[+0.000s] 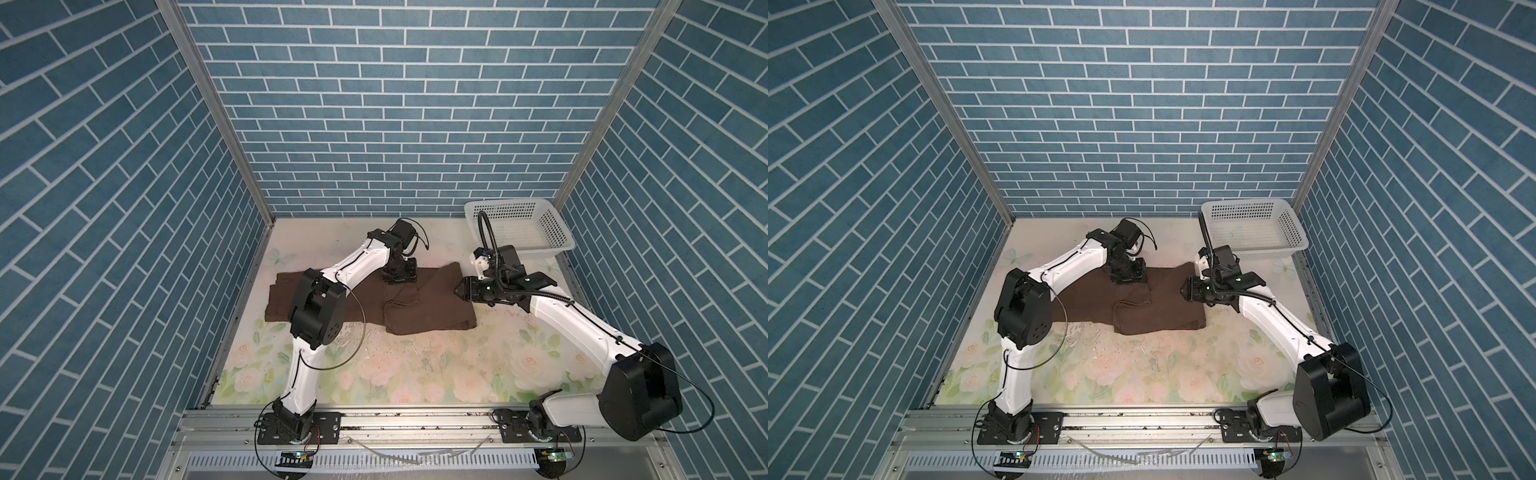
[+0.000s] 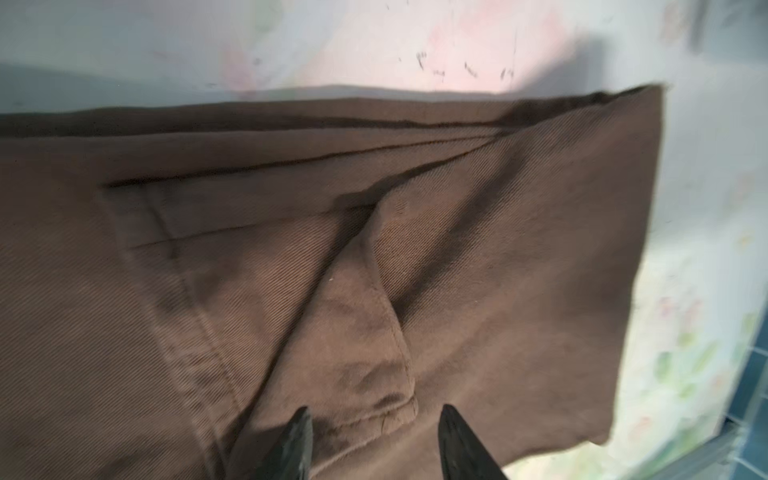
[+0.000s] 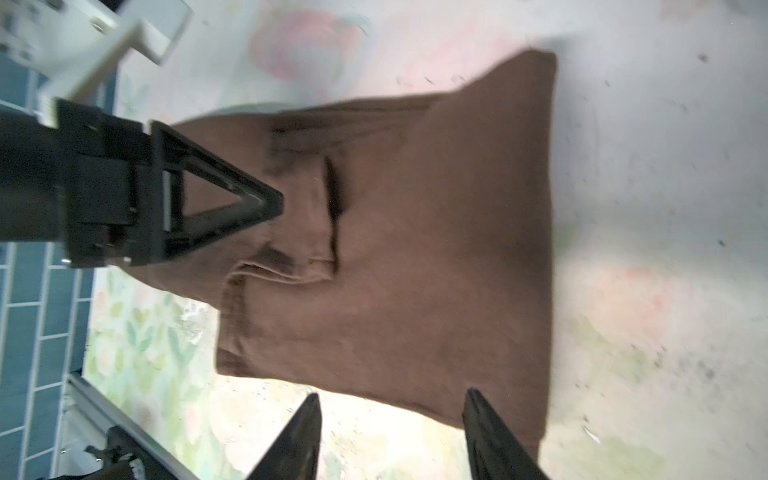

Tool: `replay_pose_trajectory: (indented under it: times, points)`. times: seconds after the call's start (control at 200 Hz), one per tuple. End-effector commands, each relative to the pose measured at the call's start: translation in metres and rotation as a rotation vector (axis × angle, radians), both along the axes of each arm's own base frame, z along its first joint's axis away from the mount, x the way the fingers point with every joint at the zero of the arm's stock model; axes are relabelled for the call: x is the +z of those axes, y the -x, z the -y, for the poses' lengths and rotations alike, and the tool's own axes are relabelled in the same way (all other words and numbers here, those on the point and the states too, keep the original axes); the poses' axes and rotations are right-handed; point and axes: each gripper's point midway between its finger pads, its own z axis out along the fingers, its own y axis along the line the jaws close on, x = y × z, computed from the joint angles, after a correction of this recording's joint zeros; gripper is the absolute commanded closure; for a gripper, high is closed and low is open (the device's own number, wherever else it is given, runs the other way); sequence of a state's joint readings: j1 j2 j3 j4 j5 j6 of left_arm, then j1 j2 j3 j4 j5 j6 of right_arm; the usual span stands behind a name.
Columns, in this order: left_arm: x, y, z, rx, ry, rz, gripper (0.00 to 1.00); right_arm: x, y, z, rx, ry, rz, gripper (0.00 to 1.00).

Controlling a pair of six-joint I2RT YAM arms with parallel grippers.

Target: Fold and stack the trousers

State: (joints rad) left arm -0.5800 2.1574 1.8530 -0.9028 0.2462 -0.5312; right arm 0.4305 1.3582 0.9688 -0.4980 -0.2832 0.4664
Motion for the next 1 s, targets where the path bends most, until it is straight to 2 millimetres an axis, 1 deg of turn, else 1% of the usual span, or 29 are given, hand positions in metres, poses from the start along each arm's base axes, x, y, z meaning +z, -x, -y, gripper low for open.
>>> replay_pose_trajectory:
  times: [0.0, 0.015, 0.04, 0.095, 0.18, 0.26, 0.32, 0.445, 0.57, 0.635, 0.71, 0.76, 0.805, 0.835, 0.89, 0.93, 0.995]
  points:
    - [-0.016, 0.014, -0.018, -0.049, -0.132, -0.053, 0.46, -0.044, 0.027, 0.020, -0.058, 0.034, -0.164, 0.36]
    - [-0.016, 0.014, -0.018, -0.051, -0.135, -0.052, 0.45, -0.047, 0.028, 0.020, -0.063, 0.030, -0.171, 0.31]
    - [-0.017, 0.015, -0.017, -0.055, -0.140, -0.050, 0.45, -0.051, 0.028, 0.020, -0.067, 0.022, -0.179, 0.30]
    - [-0.017, 0.016, -0.016, -0.064, -0.144, -0.046, 0.44, -0.060, 0.027, 0.019, -0.071, 0.007, -0.195, 0.29]
    - [-0.017, 0.018, -0.011, -0.077, -0.140, -0.038, 0.44, -0.070, 0.021, 0.017, -0.074, -0.016, -0.202, 0.29]
    - [-0.016, 0.019, -0.002, -0.092, -0.132, -0.026, 0.43, -0.077, 0.014, 0.017, -0.086, -0.035, -0.207, 0.29]
    - [-0.016, 0.019, 0.005, -0.100, -0.126, -0.018, 0.43, -0.079, 0.009, 0.014, -0.092, -0.072, -0.206, 0.31]
    - [-0.026, 0.017, 0.015, -0.105, -0.123, -0.028, 0.43, -0.084, 0.002, 0.011, -0.113, -0.125, -0.219, 0.34]
    - [-0.035, 0.013, 0.024, -0.102, -0.108, -0.038, 0.43, -0.090, 0.001, 0.016, -0.143, -0.134, -0.227, 0.46]
    - [-0.039, 0.011, 0.026, -0.104, -0.110, -0.044, 0.44, -0.095, 0.002, 0.022, -0.167, -0.130, -0.238, 0.58]
    - [-0.042, 0.010, 0.028, -0.114, -0.110, -0.053, 0.47, -0.104, 0.006, 0.036, -0.209, -0.098, -0.266, 0.68]
    - [-0.046, 0.010, 0.029, -0.121, -0.115, -0.061, 0.51, -0.109, 0.009, 0.045, -0.237, -0.087, -0.284, 0.74]
    - [-0.048, 0.008, 0.028, -0.125, -0.120, -0.064, 0.57, -0.114, 0.012, 0.052, -0.257, -0.084, -0.298, 0.81]
    - [-0.050, 0.008, 0.029, -0.129, -0.122, -0.066, 0.63, -0.117, 0.014, 0.057, -0.271, -0.081, -0.307, 0.87]
    - [-0.050, 0.005, 0.030, -0.129, -0.113, -0.067, 0.81, -0.121, 0.018, 0.063, -0.291, -0.081, -0.318, 1.00]
    - [-0.049, 0.003, 0.031, -0.128, -0.105, -0.066, 0.90, -0.123, 0.020, 0.067, -0.302, -0.082, -0.323, 1.00]
    - [-0.046, -0.003, 0.031, -0.117, -0.090, -0.060, 0.99, -0.125, 0.023, 0.071, -0.313, -0.086, -0.330, 1.00]
